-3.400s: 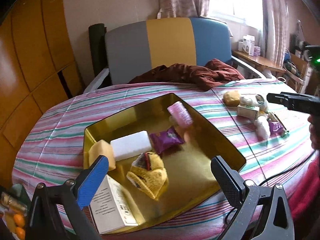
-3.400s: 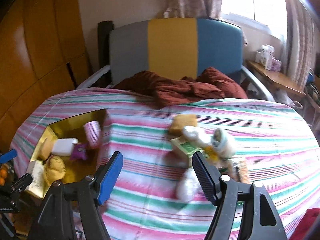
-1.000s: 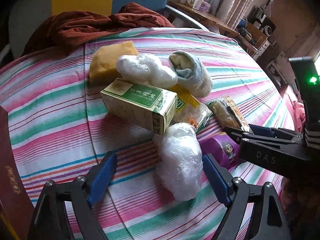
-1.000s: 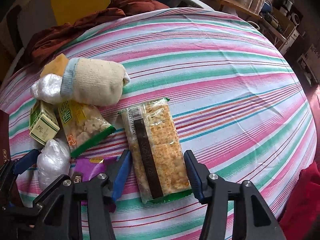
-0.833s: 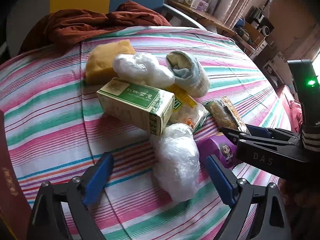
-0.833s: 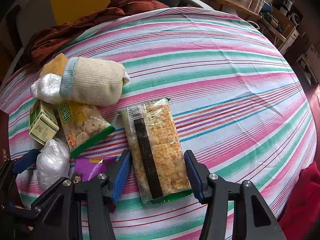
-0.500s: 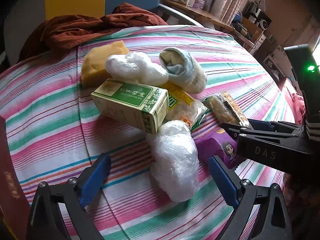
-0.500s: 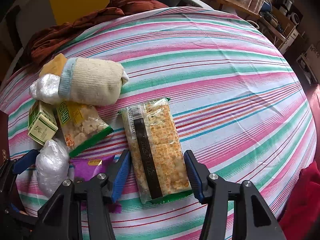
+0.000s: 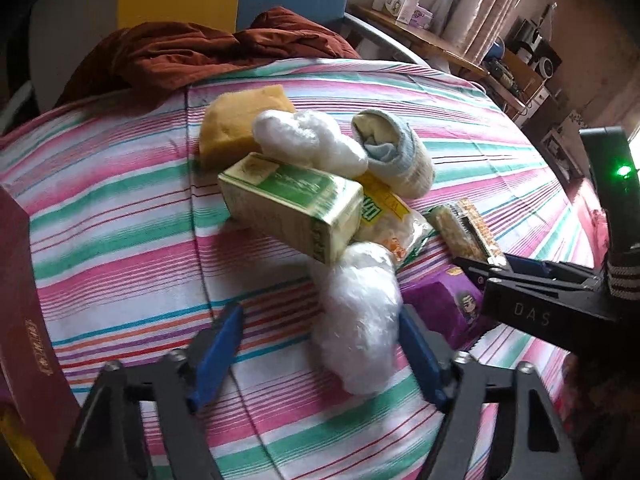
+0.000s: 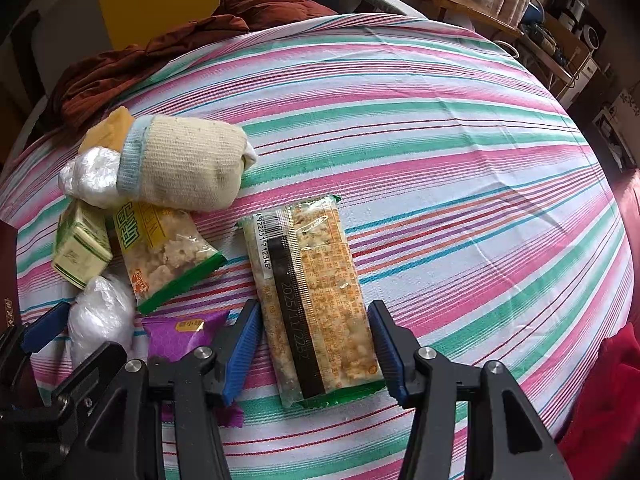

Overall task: Organize objects
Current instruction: 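Grasp the plastic-wrapped bundle with left gripper while right gripper grasps the cracker packet, then carry the plastic bundle into the tray with left gripper while right gripper carries the cracker packet there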

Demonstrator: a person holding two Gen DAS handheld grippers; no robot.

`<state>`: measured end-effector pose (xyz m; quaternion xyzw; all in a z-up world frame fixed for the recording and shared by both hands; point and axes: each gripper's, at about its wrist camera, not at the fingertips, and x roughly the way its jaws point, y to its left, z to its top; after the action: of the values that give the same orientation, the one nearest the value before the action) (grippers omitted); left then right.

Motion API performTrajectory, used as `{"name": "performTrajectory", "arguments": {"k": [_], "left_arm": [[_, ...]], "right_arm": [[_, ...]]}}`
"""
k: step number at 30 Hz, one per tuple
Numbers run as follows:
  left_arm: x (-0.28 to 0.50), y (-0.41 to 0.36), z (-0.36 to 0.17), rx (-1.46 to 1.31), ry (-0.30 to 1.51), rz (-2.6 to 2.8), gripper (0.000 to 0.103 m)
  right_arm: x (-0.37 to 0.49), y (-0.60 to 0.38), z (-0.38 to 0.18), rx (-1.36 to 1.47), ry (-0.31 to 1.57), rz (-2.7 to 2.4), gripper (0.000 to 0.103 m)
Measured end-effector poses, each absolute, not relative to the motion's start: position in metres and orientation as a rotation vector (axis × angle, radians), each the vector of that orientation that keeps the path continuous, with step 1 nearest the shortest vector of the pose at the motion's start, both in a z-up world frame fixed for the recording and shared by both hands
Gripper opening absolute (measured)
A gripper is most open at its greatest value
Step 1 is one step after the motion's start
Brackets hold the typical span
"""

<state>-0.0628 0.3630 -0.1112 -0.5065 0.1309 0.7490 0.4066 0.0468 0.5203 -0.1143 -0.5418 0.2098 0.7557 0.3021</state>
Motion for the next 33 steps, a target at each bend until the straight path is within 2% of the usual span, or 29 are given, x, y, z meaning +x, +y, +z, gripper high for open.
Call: {"name": "performTrajectory", "arguments": {"k": [2,3,5,6,14,21,33], "left_arm": [[-0.063,0.360,-0.110,-1.276,0.335,1.903,0.055],[-0.063,0.358,-0.110,-1.272,0.341,1.910,0.045],[-0.062,0.356,-0.110,-1.261,0.364,1.914,0.035],[-0.062,0.355,-0.109,-1.257,0.364,1.917,0.034],[-0.046,0.333,-0.088,-1.182,0.362,1.963,0.033],[-0.026,0.291,-0.047,-1.020,0.349,2.042,0.033],[-0.028,0.214,-0.002,-0.907,0.250,2.168,0.033]], "right_arm": [[0.047,0.520,-0.113,-1.432,0.554,2.005,0.053],[0.048,0.519,-0.113,-1.430,0.552,2.006,0.052],[0.049,0.518,-0.111,-1.422,0.549,2.003,0.052],[0.050,0.519,-0.110,-1.414,0.549,2.001,0.052],[0.057,0.518,-0.086,-1.264,0.588,2.098,0.050],[0.054,0.498,-0.061,-1.148,0.536,2.282,0.050],[0.034,0.448,-0.049,-1.159,0.502,2.480,0.049]]}}
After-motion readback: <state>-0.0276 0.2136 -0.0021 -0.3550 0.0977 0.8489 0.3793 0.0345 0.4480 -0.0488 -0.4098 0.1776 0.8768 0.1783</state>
